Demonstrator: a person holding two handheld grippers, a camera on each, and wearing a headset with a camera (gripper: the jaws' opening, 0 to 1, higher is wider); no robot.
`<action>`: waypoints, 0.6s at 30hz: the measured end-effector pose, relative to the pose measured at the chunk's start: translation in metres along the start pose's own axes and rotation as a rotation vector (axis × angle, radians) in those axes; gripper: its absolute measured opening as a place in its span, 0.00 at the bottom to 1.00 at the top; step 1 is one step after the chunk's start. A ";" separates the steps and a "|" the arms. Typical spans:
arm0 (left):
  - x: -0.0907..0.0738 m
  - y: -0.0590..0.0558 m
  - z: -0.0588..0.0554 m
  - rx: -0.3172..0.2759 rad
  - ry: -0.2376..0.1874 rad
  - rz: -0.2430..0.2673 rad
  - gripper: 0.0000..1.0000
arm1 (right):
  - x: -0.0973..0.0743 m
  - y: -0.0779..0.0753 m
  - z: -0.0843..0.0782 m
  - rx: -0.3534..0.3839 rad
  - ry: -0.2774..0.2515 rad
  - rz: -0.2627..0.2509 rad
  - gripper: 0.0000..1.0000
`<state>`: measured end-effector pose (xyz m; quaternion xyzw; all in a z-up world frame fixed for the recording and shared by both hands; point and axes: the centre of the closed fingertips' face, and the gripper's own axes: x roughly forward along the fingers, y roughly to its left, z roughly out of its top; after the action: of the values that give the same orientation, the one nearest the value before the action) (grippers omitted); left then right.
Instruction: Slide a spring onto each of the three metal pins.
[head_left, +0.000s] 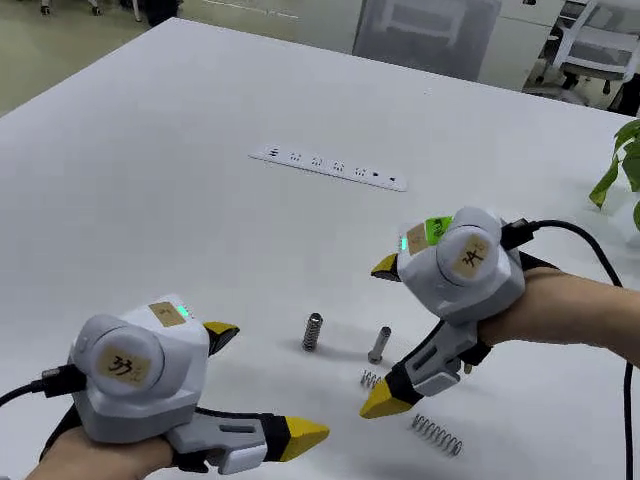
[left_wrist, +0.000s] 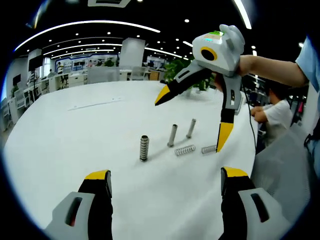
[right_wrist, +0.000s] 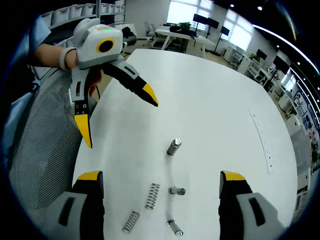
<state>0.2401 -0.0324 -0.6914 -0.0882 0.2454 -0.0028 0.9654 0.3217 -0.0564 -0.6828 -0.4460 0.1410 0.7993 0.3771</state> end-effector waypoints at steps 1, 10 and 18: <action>0.000 0.000 0.000 0.003 0.003 -0.002 0.92 | -0.002 0.000 -0.002 0.013 -0.006 -0.007 0.98; 0.002 -0.001 0.006 0.039 -0.003 -0.029 0.91 | -0.024 0.010 -0.039 0.150 -0.056 -0.095 0.97; 0.004 -0.002 0.002 0.061 0.004 -0.048 0.90 | -0.047 0.022 -0.064 0.236 -0.071 -0.161 0.97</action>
<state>0.2443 -0.0339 -0.6908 -0.0645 0.2452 -0.0336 0.9667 0.3589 -0.1296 -0.6829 -0.3798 0.1845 0.7596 0.4947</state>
